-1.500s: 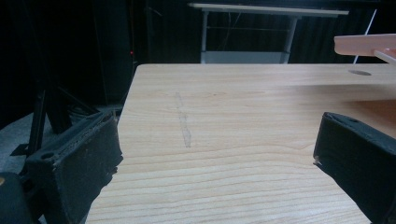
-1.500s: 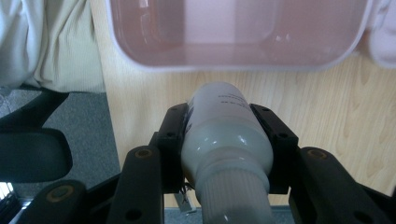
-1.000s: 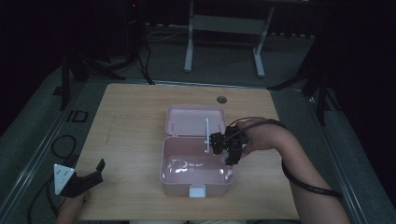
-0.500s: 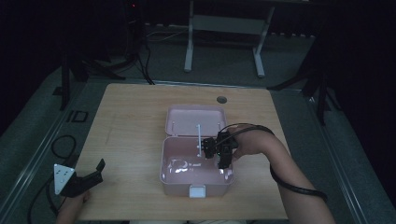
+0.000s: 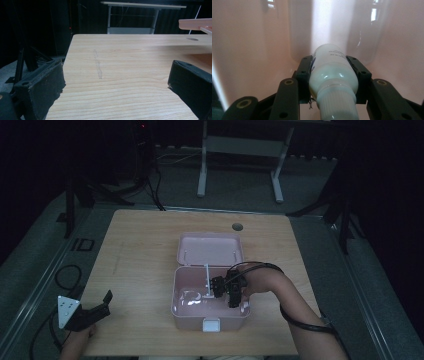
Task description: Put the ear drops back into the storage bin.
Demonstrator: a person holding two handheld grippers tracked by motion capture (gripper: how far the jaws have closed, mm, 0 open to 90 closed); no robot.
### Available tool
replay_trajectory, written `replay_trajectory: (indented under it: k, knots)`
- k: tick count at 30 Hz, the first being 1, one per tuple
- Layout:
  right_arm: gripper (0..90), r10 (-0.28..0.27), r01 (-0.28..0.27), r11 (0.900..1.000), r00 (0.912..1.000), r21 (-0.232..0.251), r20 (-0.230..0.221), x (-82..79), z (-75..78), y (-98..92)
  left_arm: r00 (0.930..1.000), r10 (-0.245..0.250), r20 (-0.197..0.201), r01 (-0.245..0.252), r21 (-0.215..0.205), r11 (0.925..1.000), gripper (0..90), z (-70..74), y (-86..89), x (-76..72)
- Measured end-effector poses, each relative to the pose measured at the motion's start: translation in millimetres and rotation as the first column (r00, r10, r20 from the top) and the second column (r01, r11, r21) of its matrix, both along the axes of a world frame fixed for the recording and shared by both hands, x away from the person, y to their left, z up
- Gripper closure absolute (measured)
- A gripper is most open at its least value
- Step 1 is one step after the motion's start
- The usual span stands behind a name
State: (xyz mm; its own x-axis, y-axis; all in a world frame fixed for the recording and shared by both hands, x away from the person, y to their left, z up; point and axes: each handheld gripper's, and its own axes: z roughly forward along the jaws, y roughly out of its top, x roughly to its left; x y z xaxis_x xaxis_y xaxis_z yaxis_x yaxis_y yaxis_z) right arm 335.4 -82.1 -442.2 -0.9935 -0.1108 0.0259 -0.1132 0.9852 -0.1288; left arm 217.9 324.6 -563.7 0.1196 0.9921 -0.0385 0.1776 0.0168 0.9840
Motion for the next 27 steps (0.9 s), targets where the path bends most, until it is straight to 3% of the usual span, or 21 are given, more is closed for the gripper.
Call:
replay_trajectory:
  k: [6,16,23,27]
  knots:
    - [59.5,0.005,-0.005,1.0,0.9999,0.002,-0.012,0.1,-10.2,2.8,1.0,-0.001,0.0,0.001,-0.001,1.0,1.0,0.0,0.0,0.0]
    - [59.4,0.029,-0.03,0.999,0.9991,-0.036,-0.03,-0.6,-31.1,3.9,1.0,-0.001,0.001,0.001,0.001,1.0,1.0,0.0,-0.1,0.0]
    - [59.4,0.008,-0.01,0.999,0.9993,-0.036,-0.035,1.7,-41.1,0.1,1.0,-0.001,0.0,0.001,0.0,1.0,0.9,0.0,0.0,0.0]
    - [59.4,-0.004,0.004,1.0,0.9996,-0.012,-0.03,2.4,-44.6,-1.6,1.0,-0.001,0.0,0.001,0.001,1.0,1.0,0.0,-0.1,0.0]
